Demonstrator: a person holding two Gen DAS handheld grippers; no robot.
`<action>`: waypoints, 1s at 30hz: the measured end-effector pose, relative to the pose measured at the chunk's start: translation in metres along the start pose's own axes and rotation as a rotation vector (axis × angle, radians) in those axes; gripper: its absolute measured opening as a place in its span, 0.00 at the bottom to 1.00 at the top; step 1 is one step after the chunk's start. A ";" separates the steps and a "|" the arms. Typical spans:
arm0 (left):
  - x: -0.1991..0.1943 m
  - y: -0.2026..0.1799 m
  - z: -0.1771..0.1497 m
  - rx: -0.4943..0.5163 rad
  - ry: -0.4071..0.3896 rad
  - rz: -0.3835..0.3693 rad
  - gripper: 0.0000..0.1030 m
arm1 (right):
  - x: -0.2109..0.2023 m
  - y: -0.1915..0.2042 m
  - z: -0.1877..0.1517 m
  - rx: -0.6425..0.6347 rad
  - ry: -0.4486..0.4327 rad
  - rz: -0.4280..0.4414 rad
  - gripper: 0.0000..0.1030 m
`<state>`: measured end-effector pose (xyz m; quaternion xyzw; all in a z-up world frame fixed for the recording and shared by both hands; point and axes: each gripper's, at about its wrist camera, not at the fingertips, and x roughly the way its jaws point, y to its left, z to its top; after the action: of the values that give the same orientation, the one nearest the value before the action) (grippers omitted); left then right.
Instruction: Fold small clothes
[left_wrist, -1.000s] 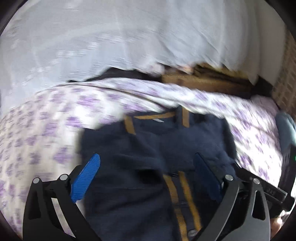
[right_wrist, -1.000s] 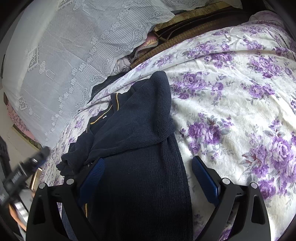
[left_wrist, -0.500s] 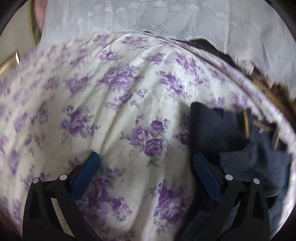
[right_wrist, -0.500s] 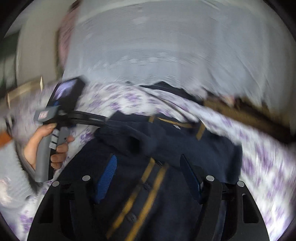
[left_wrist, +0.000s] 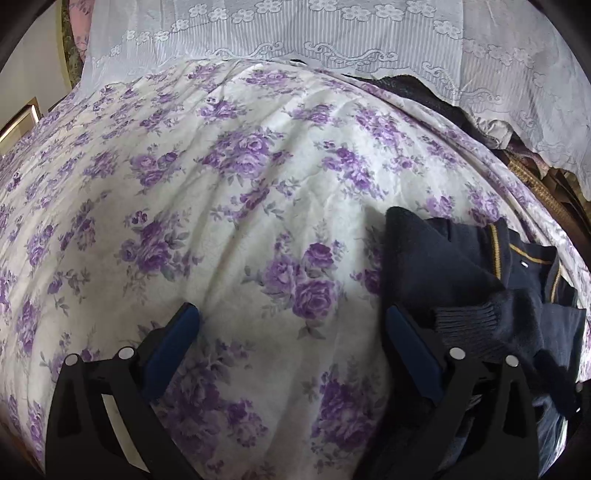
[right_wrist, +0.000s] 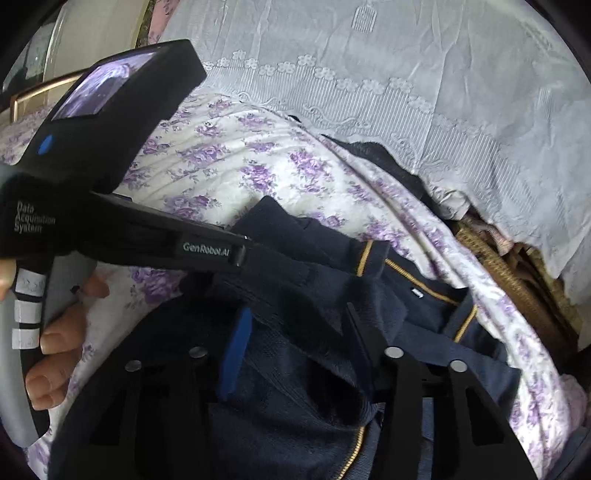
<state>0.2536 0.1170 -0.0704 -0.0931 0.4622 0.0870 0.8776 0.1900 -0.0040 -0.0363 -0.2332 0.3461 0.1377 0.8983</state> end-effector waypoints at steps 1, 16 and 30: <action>0.000 0.001 0.001 -0.007 0.000 -0.002 0.96 | 0.001 0.000 -0.001 0.006 0.005 0.008 0.25; -0.004 0.013 0.003 -0.072 0.006 -0.051 0.96 | 0.002 0.023 -0.003 -0.090 -0.020 0.003 0.43; -0.013 0.006 0.002 -0.065 0.000 -0.083 0.96 | -0.042 -0.122 -0.041 0.537 -0.101 0.089 0.07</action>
<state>0.2465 0.1223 -0.0594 -0.1406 0.4550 0.0654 0.8769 0.1867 -0.1325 0.0054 0.0358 0.3349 0.0916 0.9371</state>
